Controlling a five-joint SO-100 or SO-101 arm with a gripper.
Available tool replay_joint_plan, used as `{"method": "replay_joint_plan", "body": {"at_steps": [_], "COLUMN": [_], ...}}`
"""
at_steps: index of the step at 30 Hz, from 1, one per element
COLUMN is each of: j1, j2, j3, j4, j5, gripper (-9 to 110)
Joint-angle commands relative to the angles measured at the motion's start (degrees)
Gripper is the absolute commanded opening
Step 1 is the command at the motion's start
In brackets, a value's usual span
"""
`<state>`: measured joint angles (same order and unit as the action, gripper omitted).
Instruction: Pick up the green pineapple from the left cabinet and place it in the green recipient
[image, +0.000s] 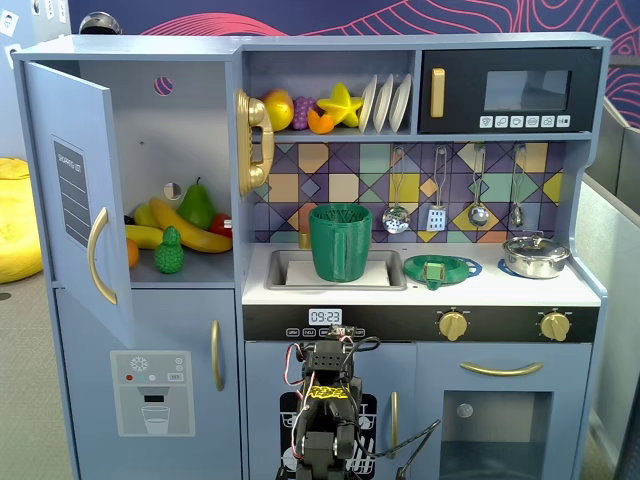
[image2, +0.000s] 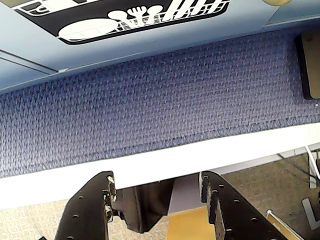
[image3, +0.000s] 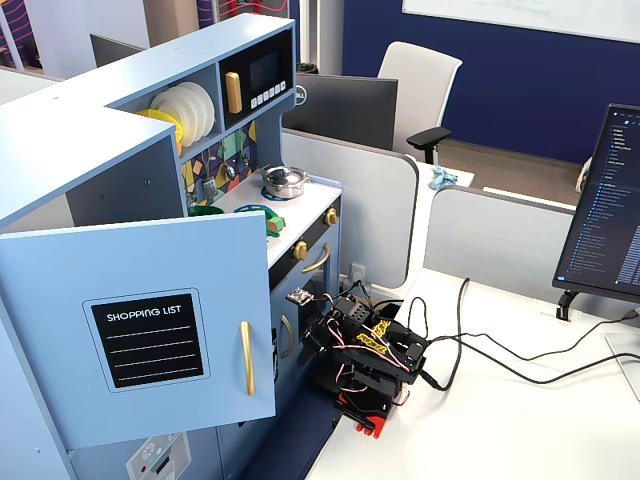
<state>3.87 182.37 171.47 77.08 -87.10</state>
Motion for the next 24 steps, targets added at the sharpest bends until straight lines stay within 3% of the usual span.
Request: {"method": "replay_joint_plan", "body": {"at_steps": [1, 10, 15, 18, 24], "j1": [0.62, 0.53, -5.27, -15.47, -33.31], "j2": [-0.26, -0.26, -0.35, -0.53, -0.44], "j3": [0.18, 0.18, -0.62, -6.33, -16.26], "j4": [10.72, 10.72, 8.88, 2.46, -25.84], "j5": [0.0, -0.62, -8.53, -10.02, -10.28], "gripper": [0, 0, 0, 0, 0]}}
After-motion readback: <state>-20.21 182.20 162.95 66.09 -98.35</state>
